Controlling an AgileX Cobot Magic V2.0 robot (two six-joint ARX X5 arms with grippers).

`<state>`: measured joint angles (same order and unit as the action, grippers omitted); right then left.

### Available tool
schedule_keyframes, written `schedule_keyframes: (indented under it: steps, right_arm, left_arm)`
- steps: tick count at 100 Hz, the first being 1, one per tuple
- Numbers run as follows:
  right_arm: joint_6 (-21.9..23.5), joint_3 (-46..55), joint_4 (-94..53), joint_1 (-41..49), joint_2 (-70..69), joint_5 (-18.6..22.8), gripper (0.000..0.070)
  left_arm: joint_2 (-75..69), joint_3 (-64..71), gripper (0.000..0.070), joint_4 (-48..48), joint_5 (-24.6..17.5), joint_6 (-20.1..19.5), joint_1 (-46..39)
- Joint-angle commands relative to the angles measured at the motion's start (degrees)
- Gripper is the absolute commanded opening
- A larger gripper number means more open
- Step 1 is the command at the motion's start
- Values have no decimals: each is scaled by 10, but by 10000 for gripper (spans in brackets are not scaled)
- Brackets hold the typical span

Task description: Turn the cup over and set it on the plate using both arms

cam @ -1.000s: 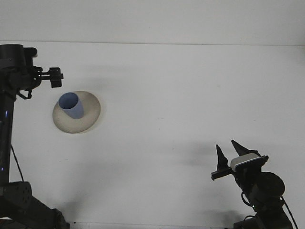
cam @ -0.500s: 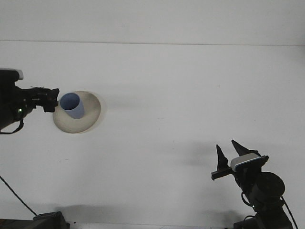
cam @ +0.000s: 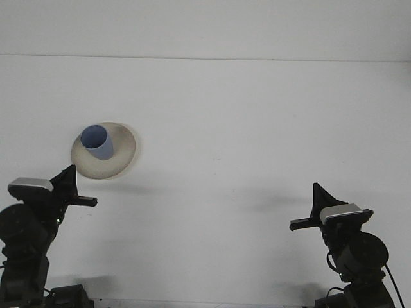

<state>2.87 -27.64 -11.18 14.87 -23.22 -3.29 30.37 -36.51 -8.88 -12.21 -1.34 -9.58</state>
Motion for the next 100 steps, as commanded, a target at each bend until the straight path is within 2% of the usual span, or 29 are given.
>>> schedule_keyframes:
  steps: [1,41,100]
  right_arm:
    - [5,-3,13,1,-1,-4,0]
    - [7,-3,19,1,-1,-12,0]
    - [7,-3,20,1,-1,-12,0]
  left_arm:
    - [-30,33,13,42,14,9,-2]
    - [-96,47,15,43,19,9,-2]
    - [-118,60,15,45,27,11,17]
